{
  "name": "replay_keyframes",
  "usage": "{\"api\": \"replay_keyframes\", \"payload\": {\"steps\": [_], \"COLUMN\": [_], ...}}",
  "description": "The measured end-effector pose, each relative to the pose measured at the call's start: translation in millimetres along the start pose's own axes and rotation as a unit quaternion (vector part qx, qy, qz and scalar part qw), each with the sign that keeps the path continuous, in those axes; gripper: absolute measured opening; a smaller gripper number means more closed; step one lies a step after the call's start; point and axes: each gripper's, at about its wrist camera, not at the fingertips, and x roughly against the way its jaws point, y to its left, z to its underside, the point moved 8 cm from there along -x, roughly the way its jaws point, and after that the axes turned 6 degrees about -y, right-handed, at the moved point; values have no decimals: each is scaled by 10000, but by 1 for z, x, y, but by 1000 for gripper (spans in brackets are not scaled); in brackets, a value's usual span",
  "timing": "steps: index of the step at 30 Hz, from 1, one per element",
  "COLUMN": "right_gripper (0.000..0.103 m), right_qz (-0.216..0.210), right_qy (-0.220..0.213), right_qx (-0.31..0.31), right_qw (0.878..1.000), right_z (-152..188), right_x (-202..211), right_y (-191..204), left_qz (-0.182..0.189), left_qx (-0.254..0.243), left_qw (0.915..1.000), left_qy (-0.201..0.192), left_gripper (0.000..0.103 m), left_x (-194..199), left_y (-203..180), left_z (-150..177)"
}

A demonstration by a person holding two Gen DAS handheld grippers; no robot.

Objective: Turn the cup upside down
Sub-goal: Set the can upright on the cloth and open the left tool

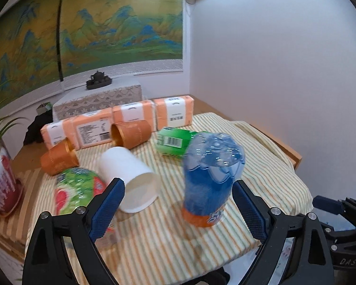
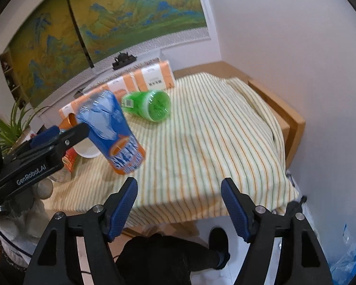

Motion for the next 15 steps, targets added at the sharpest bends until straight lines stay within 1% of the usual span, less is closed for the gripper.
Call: {"api": "replay_keyframes", "payload": {"steps": [3,5,9,11,15], "right_gripper": [72,79,80,82,83], "right_qz": [-46,-99,-244,-307,-409], "right_qy": [-176,-326,-586,-652,-735], "right_qx": [197,305,465,521,616], "right_qw": [9996,9990,9969,9960,9946], "right_z": [-9,-15,-23,-25,-26], "right_x": [6,11,19,21,23], "right_y": [14,24,43,51,65], "left_qz": [-140,-219,-512,-692,-887], "left_qx": [167,292,464,502,597], "left_qw": [9998,9993,9976,9963,9943], "left_qy": [3,6,-23,-42,-30], "left_gripper": [97,99,102,102,102], "left_x": [18,31,59,73,90], "left_y": [15,26,47,57,70], "left_z": [2,3,6,7,12]}}
